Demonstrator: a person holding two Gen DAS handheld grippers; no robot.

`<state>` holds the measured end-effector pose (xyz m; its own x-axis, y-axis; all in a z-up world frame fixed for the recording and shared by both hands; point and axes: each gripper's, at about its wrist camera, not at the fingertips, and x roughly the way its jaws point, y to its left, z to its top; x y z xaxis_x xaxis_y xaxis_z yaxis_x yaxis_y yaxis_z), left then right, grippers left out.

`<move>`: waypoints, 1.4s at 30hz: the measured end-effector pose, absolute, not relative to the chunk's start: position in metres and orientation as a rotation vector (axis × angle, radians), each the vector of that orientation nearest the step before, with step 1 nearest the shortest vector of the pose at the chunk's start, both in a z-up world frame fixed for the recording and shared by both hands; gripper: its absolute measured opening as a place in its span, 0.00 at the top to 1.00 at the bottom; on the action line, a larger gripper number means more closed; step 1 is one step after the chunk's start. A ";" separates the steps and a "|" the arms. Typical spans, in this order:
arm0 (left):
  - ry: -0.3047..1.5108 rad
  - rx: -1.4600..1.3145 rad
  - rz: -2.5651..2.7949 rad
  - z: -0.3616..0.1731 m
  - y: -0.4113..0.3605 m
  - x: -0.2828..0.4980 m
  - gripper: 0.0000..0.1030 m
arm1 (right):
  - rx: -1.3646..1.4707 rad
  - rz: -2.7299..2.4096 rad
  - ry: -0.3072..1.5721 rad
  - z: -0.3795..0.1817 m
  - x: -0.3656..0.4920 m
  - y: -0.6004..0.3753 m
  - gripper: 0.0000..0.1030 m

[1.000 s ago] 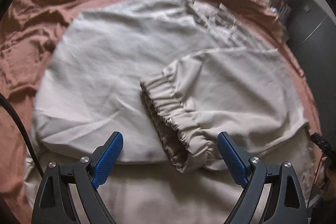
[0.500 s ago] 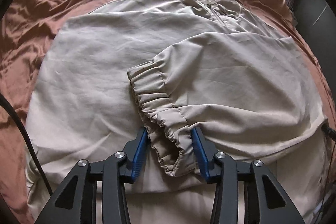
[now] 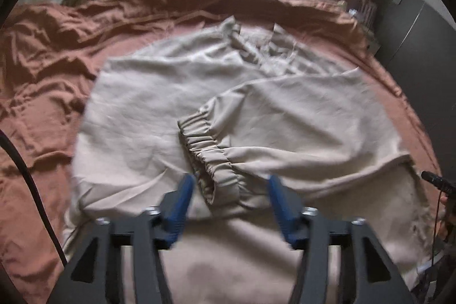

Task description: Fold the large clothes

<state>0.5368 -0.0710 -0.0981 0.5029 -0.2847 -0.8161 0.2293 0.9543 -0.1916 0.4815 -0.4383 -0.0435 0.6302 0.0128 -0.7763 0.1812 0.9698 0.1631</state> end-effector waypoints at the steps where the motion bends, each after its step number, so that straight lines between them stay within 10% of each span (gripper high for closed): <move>1: 0.965 -0.063 -0.311 -0.089 -0.067 0.524 0.30 | 0.233 -0.093 0.878 -0.040 0.474 -0.437 0.18; 8: 0.846 -0.100 -0.366 -0.047 -0.050 0.444 0.14 | 0.202 -0.053 0.784 -0.011 0.408 -0.423 0.14; 13: 0.740 -0.146 -0.328 -0.020 -0.026 0.389 0.12 | 0.218 -0.037 0.716 0.000 0.355 -0.424 0.00; 26: 0.444 -0.030 -0.272 0.027 -0.004 0.261 0.12 | 0.182 0.023 0.470 0.020 0.228 -0.417 0.00; 42: 0.480 -0.107 -0.209 0.031 0.039 0.190 0.00 | 0.213 0.059 0.472 0.012 0.155 -0.436 0.00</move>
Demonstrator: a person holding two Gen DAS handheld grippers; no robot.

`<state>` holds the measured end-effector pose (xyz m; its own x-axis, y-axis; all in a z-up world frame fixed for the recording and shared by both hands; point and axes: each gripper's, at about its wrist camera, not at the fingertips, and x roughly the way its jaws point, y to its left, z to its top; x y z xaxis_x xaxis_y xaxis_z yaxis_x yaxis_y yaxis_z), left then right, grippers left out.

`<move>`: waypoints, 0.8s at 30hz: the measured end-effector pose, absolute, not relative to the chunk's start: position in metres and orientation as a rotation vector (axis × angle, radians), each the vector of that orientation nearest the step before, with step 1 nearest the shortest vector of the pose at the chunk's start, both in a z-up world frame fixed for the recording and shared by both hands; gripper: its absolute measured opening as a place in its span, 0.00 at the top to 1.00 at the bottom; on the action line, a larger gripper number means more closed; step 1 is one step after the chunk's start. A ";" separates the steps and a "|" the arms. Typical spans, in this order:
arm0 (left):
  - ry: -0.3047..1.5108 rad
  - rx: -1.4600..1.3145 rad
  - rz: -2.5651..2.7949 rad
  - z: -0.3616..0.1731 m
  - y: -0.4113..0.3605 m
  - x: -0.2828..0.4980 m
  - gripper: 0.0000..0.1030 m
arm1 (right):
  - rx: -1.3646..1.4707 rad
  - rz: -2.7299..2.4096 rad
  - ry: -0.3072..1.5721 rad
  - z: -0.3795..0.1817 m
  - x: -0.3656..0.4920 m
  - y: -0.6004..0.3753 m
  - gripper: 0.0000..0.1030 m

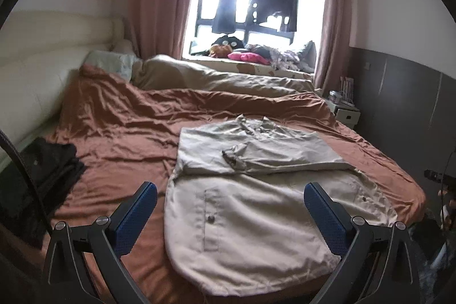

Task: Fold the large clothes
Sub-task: 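Move both open grippers to the drawstring hem of the folded jacket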

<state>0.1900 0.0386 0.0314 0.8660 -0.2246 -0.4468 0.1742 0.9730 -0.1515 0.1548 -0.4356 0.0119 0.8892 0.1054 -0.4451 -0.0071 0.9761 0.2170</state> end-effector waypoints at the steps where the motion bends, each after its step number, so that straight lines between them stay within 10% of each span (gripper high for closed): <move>1: 0.491 -0.114 -0.203 0.029 0.041 0.187 0.00 | 0.213 0.058 0.475 0.010 0.153 -0.435 0.00; 24: 0.734 -0.194 -0.133 -0.086 0.070 0.178 0.00 | 0.370 0.054 0.607 -0.061 0.147 -0.467 0.00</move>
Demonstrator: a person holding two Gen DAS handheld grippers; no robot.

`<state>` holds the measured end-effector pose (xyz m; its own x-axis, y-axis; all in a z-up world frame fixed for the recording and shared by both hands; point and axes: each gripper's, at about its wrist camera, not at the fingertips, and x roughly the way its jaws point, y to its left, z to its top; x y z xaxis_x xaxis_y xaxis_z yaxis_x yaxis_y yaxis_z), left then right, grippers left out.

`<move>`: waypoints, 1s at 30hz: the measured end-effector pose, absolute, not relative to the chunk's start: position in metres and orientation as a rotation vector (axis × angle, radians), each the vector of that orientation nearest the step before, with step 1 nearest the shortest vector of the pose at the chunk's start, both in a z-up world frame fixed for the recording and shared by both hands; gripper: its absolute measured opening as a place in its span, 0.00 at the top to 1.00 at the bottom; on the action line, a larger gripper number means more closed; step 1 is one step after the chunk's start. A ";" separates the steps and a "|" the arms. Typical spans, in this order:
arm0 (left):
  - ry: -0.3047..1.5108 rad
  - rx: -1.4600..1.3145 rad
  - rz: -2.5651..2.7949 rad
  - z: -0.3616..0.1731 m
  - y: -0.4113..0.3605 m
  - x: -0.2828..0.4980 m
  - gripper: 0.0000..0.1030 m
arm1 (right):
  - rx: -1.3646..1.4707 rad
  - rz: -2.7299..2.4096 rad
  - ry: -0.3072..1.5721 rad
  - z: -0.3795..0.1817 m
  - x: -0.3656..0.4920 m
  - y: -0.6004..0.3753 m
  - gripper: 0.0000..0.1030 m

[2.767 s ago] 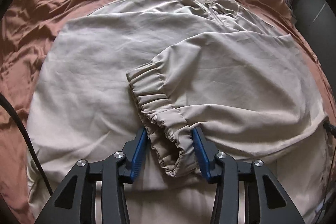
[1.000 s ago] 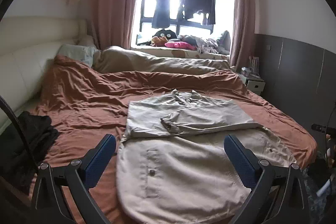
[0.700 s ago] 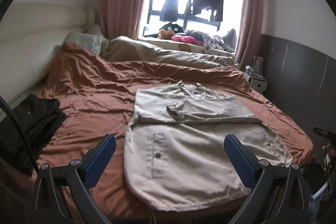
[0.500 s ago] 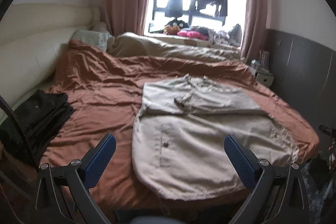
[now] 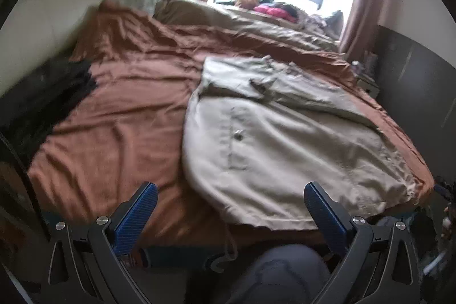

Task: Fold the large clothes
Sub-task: 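Move both open grippers to the drawstring hem of the folded jacket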

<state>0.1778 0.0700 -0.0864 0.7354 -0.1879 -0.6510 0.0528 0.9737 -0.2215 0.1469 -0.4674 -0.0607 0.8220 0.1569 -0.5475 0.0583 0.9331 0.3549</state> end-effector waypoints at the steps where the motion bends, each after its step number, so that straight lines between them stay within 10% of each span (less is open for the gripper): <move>1: 0.750 -0.212 -0.130 -0.094 0.074 0.182 0.00 | 0.385 0.052 0.614 -0.064 0.150 -0.472 0.00; 30: 0.970 -0.457 -0.146 -0.174 0.093 0.271 0.31 | 0.655 0.185 0.690 -0.117 0.225 -0.511 0.15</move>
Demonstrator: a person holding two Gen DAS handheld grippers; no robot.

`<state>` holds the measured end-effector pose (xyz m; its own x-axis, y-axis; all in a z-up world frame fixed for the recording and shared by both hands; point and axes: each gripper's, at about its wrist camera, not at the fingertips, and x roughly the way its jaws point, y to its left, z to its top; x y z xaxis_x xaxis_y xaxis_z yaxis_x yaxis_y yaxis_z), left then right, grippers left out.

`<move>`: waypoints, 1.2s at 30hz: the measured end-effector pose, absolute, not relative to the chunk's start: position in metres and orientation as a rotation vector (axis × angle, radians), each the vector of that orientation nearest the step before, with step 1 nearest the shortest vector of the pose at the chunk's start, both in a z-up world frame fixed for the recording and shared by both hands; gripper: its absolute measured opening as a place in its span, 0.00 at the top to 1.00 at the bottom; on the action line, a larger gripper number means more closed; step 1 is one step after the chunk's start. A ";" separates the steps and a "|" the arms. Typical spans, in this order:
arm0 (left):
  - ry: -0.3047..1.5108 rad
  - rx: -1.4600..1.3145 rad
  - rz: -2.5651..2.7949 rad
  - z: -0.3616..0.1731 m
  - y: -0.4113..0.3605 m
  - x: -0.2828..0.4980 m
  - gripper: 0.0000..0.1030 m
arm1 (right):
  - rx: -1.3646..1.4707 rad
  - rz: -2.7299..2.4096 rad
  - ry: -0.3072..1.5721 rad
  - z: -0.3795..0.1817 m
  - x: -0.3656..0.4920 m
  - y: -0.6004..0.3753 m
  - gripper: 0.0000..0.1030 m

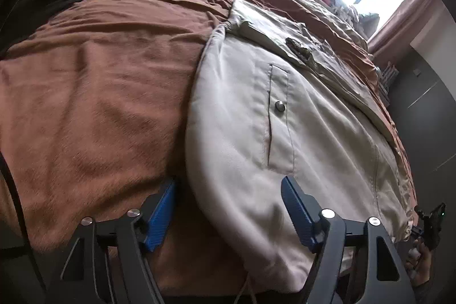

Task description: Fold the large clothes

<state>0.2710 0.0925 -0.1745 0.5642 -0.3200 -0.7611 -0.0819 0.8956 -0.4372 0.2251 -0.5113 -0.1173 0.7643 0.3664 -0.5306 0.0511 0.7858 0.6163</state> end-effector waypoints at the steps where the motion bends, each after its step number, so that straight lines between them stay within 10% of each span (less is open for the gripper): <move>1: 0.976 -0.461 -0.155 -0.175 0.092 0.274 0.34 | 0.670 0.193 0.690 -0.118 0.227 -0.513 0.16; 12: 0.984 -0.540 -0.219 -0.183 0.089 0.259 0.55 | 0.780 0.334 0.695 -0.141 0.220 -0.512 0.33; 14: 0.981 -0.534 -0.204 -0.182 0.089 0.257 0.80 | 0.782 0.327 0.701 -0.144 0.218 -0.511 0.54; 17: 0.972 -0.548 -0.199 -0.177 0.089 0.254 0.88 | 0.797 0.275 0.748 -0.150 0.221 -0.513 0.91; 36: 0.698 -0.478 -0.255 -0.042 0.116 0.177 0.94 | 0.675 0.385 0.494 -0.028 0.110 -0.503 0.98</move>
